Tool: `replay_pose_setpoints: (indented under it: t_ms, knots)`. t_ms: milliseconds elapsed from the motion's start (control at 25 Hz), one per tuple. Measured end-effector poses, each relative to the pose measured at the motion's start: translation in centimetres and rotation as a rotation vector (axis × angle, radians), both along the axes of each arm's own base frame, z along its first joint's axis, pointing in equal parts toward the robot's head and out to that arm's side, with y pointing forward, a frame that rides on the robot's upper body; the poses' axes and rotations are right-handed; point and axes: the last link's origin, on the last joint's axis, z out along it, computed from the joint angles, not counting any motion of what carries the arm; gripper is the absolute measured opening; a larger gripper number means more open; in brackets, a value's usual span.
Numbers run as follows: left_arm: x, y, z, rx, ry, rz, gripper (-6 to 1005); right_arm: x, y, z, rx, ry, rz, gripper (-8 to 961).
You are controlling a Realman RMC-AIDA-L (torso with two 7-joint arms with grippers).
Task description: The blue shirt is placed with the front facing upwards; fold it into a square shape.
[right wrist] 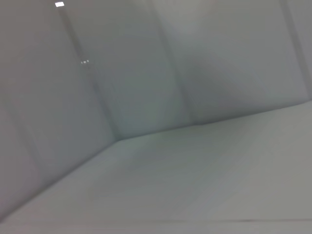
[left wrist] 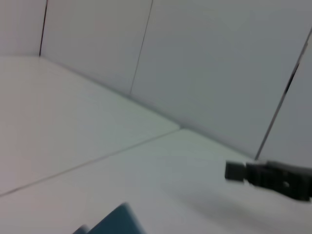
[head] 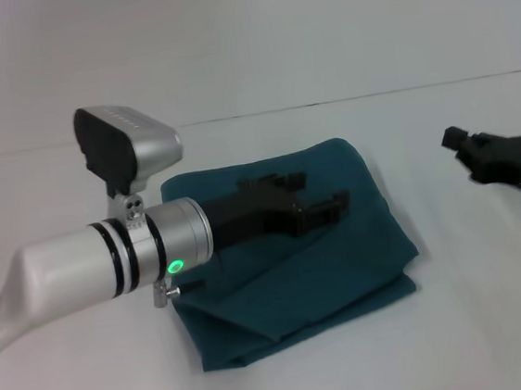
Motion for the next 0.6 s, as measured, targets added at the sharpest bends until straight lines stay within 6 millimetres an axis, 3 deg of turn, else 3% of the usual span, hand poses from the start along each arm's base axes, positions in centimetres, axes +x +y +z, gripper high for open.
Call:
replay_pose_setpoints:
  t_ms: [120,160,280,480,600]
  knots:
    - [0.2,-0.3,0.8,0.011,-0.051,-0.001,734,-1.0,-0.3,4.2,-0.189,0.016,0.069,170]
    - [-0.2,-0.7,2.0,0.049,-0.088,-0.009,734,-1.4,-0.2,5.3,-0.251,-0.009,0.087,171]
    - [-0.8,-1.1,3.0,0.090,-0.093,-0.023,736,-2.9,0.2,7.5,-0.470,-0.115,0.138,173]
    - [-2.7,-2.0,5.2,0.118,-0.157,-0.001,738,-5.1,2.3,7.8,-0.606,-0.144,0.070,177]
    - [-3.9,-2.7,6.2,0.118,-0.203,0.020,740,-6.6,3.8,6.8,-0.659,-0.165,-0.011,320]
